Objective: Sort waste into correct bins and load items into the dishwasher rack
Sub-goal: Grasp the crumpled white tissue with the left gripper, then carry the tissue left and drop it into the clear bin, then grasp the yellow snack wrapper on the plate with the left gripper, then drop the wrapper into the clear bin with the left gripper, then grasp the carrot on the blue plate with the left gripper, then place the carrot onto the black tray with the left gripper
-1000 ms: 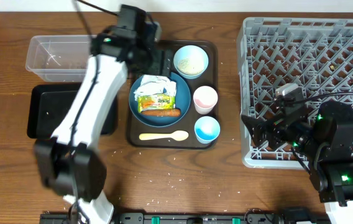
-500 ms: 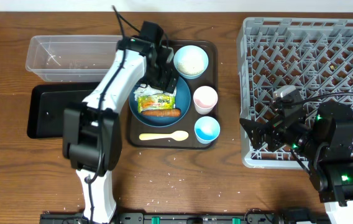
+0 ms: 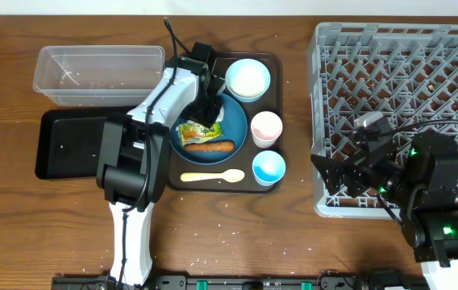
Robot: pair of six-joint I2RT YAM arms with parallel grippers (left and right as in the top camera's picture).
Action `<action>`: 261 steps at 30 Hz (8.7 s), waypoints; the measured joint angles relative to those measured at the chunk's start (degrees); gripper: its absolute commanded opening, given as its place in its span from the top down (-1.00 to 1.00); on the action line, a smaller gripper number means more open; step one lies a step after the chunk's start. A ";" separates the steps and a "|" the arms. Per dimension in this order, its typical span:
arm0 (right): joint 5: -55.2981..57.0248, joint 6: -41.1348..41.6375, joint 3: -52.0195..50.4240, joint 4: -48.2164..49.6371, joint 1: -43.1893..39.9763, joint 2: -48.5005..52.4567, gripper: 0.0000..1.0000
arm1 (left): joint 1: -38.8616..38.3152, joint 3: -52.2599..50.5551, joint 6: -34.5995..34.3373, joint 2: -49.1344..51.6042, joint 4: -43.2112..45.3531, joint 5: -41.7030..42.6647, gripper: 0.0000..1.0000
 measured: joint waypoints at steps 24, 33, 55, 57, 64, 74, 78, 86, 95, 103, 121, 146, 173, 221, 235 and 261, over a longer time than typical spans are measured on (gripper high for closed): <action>0.00 0.02 0.04 -0.02 0.00 0.00 -0.98 | 1.07 3.06 -5.64 -22.32 -0.31 0.72 0.88; 0.00 0.02 0.04 -0.22 0.00 0.00 -0.99 | 7.32 3.56 -6.75 -24.44 2.60 -0.94 0.88; 0.00 0.02 0.04 -0.44 0.00 0.00 -0.98 | 22.03 0.81 7.15 -9.68 18.58 -6.40 -0.14; 0.00 0.00 0.04 -0.44 0.00 0.00 -0.98 | 22.03 0.81 7.26 -9.70 19.52 -6.40 -0.25; 0.00 0.02 0.04 -0.44 0.00 0.00 -0.98 | 22.01 0.94 7.02 -9.84 19.67 -6.38 -0.40; -0.02 0.00 0.04 -0.37 0.00 0.04 -0.98 | 17.97 2.10 -0.28 -24.48 3.69 1.84 -0.41; 0.00 0.02 0.04 -0.26 0.00 0.11 -0.99 | 11.93 2.67 -3.85 -27.23 -1.79 5.27 -0.41; 0.00 0.02 0.04 -0.42 0.00 0.11 -0.98 | 1.97 -7.26 -6.51 -21.88 2.32 6.56 -0.41; -0.02 0.02 0.04 -0.48 0.00 0.11 -0.98 | 0.83 -12.96 -6.93 -13.75 8.50 6.51 -0.41; 0.00 0.02 0.04 -0.46 0.00 0.11 -0.99 | 0.79 -13.00 -7.34 -9.22 9.73 6.51 0.12; 0.00 0.02 0.04 -1.05 0.00 0.13 -0.98 | 0.79 -11.13 -8.87 -9.55 8.46 6.08 0.88; 0.00 0.00 0.07 -1.29 0.00 0.46 -0.98 | 16.33 -6.69 -9.79 -17.79 26.29 -11.13 -0.26; -0.02 0.02 0.11 -0.33 0.00 0.48 -0.98 | 0.59 -13.31 12.94 -30.51 -5.99 6.14 -0.48; -0.02 0.04 0.11 -1.29 0.00 0.81 -0.99 | -3.54 -10.56 9.62 -19.45 6.36 2.21 0.88; -0.02 0.04 0.11 -1.29 0.00 0.81 -0.98 | 18.45 -11.02 -42.58 -30.32 -1.73 -16.46 0.88; -0.02 0.04 0.11 -1.33 0.00 0.83 -0.98 | 29.90 -25.16 -98.03 -22.25 2.34 -18.36 -0.32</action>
